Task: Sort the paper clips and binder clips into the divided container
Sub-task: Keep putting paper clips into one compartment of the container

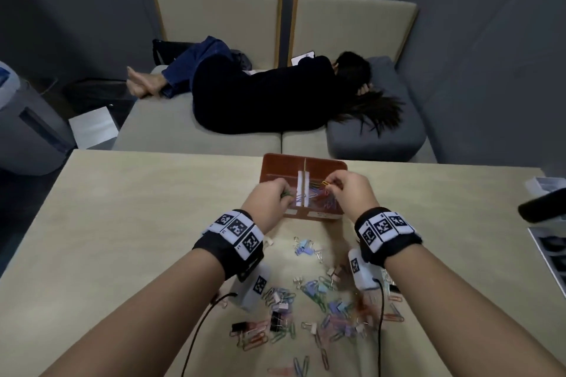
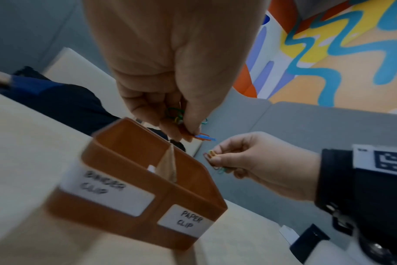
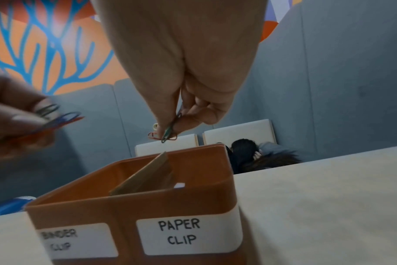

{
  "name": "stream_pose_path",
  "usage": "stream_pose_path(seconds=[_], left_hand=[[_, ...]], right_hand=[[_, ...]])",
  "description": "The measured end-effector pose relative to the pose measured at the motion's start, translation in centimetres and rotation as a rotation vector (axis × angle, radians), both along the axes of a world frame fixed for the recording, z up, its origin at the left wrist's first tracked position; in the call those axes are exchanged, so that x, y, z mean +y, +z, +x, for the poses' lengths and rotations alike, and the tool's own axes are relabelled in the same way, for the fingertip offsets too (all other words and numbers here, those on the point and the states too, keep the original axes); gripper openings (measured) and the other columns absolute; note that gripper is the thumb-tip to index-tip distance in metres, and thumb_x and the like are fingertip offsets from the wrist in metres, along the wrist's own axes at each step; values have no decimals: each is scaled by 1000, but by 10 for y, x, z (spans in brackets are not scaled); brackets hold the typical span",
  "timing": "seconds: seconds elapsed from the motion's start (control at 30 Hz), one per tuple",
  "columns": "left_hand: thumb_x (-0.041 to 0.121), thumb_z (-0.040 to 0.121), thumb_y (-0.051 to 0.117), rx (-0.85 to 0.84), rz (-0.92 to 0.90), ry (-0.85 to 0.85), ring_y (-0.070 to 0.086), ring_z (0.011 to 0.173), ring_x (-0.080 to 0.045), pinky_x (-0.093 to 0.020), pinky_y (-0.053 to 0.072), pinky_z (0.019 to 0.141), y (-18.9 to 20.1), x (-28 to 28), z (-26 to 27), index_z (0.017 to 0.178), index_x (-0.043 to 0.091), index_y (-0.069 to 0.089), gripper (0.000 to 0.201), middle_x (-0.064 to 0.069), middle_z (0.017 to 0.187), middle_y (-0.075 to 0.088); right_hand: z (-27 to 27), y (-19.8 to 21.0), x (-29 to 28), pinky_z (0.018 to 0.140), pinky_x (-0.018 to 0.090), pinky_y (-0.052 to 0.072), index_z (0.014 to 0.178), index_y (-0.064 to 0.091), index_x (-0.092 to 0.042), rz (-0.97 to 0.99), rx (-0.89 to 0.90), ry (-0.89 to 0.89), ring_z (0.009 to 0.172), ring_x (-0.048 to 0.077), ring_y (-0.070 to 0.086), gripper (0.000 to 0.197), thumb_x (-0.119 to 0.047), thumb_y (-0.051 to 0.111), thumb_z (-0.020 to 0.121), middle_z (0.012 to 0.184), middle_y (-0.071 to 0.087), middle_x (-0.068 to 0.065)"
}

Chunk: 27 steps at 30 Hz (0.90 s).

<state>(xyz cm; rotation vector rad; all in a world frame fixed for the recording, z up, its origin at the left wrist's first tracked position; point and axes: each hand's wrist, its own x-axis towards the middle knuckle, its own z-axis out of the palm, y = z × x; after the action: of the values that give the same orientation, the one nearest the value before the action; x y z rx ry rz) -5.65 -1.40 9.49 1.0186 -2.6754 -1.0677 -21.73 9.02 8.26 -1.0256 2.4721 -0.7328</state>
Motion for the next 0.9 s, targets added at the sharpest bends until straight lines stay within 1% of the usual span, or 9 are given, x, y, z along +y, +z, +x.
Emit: stream_pose_path(seconds=[0.1, 0.23, 0.37, 0.43, 0.5, 0.57, 0.63, 0.77, 0.9], left_hand=[[19, 91, 57, 31, 12, 22, 60, 93, -27, -31, 45, 78, -3, 2, -40, 98, 7, 60, 15, -11, 97, 67], [20, 88, 62, 1, 61, -27, 60, 107, -26, -30, 44, 91, -14, 6, -71, 116, 9, 63, 30, -12, 112, 67], [18, 88, 63, -1, 61, -105, 55, 117, -21, -24, 38, 98, -19, 4, -73, 124, 11, 60, 37, -8, 125, 62], [20, 89, 62, 23, 59, -99, 56, 114, -20, -25, 39, 96, -20, 3, -64, 121, 11, 62, 33, -6, 123, 62], [20, 88, 63, 58, 76, -92, 59, 105, -17, -24, 43, 92, -22, 3, -50, 114, 12, 65, 28, -5, 115, 65], [17, 86, 64, 78, 96, -84, 60, 93, -10, -14, 45, 84, -26, 6, -31, 110, 13, 66, 24, -1, 107, 66], [17, 85, 66, 71, 99, -78, 58, 85, -7, -6, 42, 74, -32, 11, -9, 106, 14, 67, 22, 3, 99, 66], [21, 83, 68, -40, 111, -68, 58, 81, -10, -17, 44, 75, -52, 28, 40, 102, 15, 66, 19, 7, 87, 63], [23, 83, 68, -231, 155, -107, 59, 81, -13, -22, 47, 75, -73, 49, 80, 101, 17, 64, 19, 5, 89, 64]], right_hand=[[-15, -11, -9, 83, 23, 46, 105, 70, -12, 23, -11, 0, 92, 21, 64, 19, -11, 57, 91, 103, 71, 9], [-26, -19, -11, 94, 25, 43, 116, 66, -10, 13, -36, 44, 107, 25, 62, 27, -7, 52, 92, 115, 68, 11], [-29, -23, -2, 94, 25, 44, 115, 65, -11, -38, -25, 68, 105, 23, 62, 26, -9, 50, 94, 114, 68, 8], [-26, -24, 5, 91, 24, 47, 112, 66, -12, -67, -33, 84, 100, 20, 63, 23, -9, 53, 93, 110, 69, 6], [-20, -23, 13, 90, 27, 51, 109, 67, -13, -103, -61, 96, 96, 17, 64, 20, -10, 56, 91, 106, 69, 4], [-13, -23, 24, 88, 30, 53, 107, 67, -15, -137, -79, 99, 95, 15, 64, 18, -12, 58, 91, 104, 69, 2], [-5, -24, 36, 87, 26, 53, 105, 67, -17, -151, -100, 102, 93, 12, 63, 17, -14, 60, 90, 103, 68, -1], [16, -34, 70, 85, 21, 50, 106, 66, -18, -29, -153, 157, 88, 6, 61, 17, -19, 61, 90, 101, 66, -6], [42, -54, 106, 74, 17, 48, 104, 66, -21, 160, -156, 253, 82, 7, 59, 15, -23, 60, 90, 91, 64, -7]])
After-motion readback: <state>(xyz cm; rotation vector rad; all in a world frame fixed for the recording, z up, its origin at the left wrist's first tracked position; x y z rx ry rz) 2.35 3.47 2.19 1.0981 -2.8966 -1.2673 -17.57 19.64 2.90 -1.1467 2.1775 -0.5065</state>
